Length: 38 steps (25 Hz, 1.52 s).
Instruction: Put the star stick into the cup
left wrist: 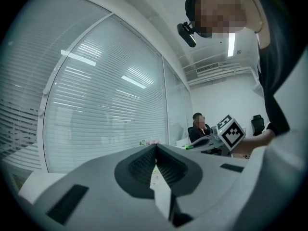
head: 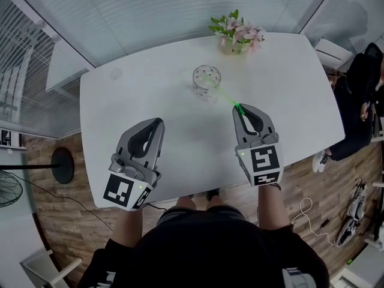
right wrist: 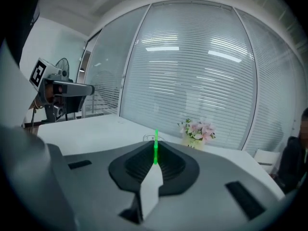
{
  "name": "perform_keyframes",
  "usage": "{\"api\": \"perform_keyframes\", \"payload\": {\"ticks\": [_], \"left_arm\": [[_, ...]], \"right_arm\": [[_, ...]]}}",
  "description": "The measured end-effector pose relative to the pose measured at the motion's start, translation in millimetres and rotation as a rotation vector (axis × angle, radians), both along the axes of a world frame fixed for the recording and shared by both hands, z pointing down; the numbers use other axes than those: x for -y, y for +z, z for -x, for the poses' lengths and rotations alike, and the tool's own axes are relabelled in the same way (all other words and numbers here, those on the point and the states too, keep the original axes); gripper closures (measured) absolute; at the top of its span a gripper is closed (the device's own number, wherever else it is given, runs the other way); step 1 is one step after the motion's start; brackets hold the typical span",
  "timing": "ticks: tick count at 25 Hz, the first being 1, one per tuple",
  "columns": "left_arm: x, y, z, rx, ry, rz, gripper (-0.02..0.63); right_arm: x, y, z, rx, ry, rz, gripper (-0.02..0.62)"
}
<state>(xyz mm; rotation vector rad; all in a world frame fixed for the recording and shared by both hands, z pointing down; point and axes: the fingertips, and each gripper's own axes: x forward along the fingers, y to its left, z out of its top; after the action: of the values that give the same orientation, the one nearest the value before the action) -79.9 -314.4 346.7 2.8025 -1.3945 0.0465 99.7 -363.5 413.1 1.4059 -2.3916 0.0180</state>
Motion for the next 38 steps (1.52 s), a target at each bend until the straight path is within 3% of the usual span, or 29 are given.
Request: {"api": "perform_keyframes", "payload": {"ticks": [12,33,38], "left_arm": [[5,3,11,0.000,-0.005,0.009,0.592],[8,5,8,0.000,-0.001,0.014,0.592],[6,3,7,0.002,0.004,0.011,0.592]], "right_arm": [[14,10,15,-0.073,-0.019,0.024,0.572],[24,15,18,-0.083,-0.010,0.005,0.566],[19,14,17,-0.060,-0.007,-0.012,0.507]]}}
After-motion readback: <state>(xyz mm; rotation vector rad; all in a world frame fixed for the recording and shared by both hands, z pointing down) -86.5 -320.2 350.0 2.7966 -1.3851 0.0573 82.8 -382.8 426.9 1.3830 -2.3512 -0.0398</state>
